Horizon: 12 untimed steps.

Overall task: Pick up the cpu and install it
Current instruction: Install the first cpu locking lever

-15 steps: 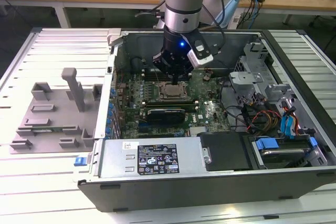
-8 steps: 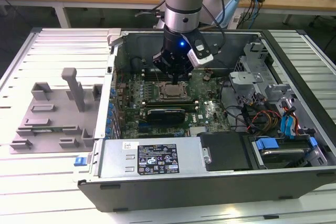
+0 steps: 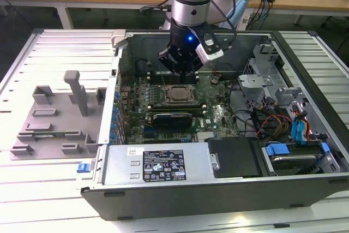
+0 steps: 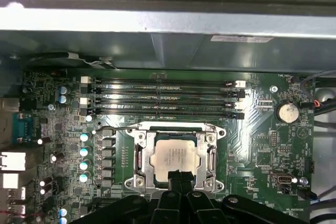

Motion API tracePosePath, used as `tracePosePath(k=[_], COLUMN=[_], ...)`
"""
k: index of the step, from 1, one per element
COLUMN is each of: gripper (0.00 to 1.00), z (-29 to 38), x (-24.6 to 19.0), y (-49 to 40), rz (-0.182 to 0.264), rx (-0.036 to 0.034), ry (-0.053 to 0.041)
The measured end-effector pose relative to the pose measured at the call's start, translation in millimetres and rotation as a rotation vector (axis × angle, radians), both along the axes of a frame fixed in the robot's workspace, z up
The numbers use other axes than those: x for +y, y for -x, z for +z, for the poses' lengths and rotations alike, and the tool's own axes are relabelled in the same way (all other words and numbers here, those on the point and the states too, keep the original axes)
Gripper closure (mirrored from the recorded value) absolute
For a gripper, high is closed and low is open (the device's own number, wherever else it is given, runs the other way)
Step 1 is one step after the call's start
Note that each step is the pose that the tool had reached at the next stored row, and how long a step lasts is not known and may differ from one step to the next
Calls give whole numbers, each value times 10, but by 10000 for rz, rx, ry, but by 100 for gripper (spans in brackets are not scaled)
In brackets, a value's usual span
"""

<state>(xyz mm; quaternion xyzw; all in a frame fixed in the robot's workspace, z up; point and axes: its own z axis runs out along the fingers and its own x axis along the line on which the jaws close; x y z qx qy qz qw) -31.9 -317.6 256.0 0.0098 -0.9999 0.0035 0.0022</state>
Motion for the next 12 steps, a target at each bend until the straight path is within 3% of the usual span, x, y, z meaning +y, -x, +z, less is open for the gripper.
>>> tracePosePath(k=[6,12], gripper=[89,89], z=[11,10], x=[0,2], y=[22,396], rz=[1,-1], rx=[2,1], ry=[1,0])
